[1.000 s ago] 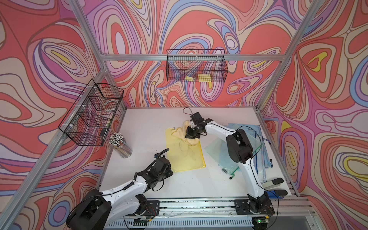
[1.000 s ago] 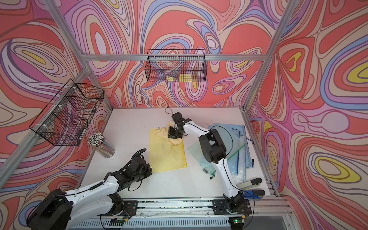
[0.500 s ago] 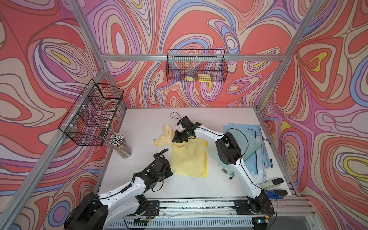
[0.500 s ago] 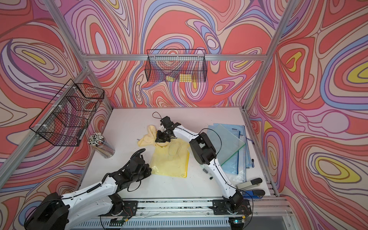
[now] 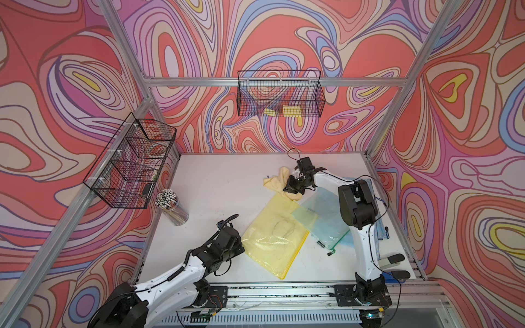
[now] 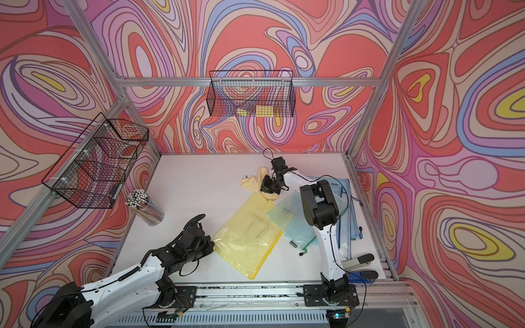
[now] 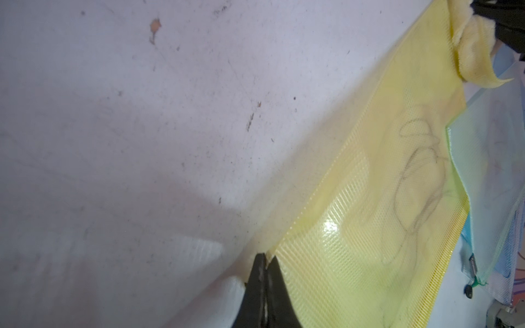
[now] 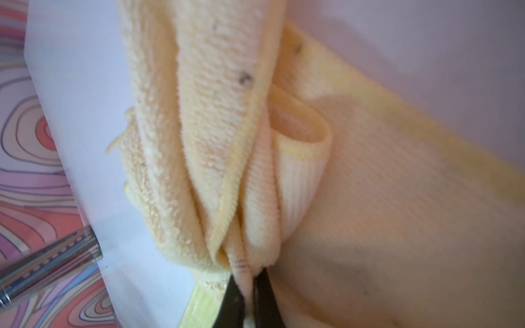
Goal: Wipe the document bag
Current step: Wipe the dirt from the document bag.
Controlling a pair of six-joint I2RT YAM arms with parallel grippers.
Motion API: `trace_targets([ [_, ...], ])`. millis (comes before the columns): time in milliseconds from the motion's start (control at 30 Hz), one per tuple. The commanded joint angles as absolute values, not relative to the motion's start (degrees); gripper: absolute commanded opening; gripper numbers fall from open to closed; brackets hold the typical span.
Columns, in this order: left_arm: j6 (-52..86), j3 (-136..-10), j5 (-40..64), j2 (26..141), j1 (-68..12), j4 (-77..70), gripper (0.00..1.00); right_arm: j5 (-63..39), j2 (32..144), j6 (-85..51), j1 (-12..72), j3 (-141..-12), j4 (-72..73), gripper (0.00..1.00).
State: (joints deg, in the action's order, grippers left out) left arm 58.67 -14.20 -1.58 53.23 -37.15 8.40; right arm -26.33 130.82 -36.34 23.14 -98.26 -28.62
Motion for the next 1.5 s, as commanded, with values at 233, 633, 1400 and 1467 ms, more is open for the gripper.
trace_targets([
  [233,56.6,-16.1,-3.4,55.5,-35.3,14.5,0.00,-28.1,126.8,-39.0,40.7,-93.8,-27.6,0.00],
  [633,53.0,-20.4,-6.5,55.8,-29.6,27.1,0.00,-28.1,121.6,-35.3,39.9,-97.3,-31.6,0.00],
  [1400,52.4,-21.5,-5.7,54.1,-25.6,31.8,0.00,-29.5,128.2,-37.4,34.0,-82.6,-24.2,0.00],
  [1467,52.4,-21.3,-5.7,53.5,-25.4,32.3,0.00,-28.9,128.6,-35.8,30.7,-82.4,-25.2,0.00],
])
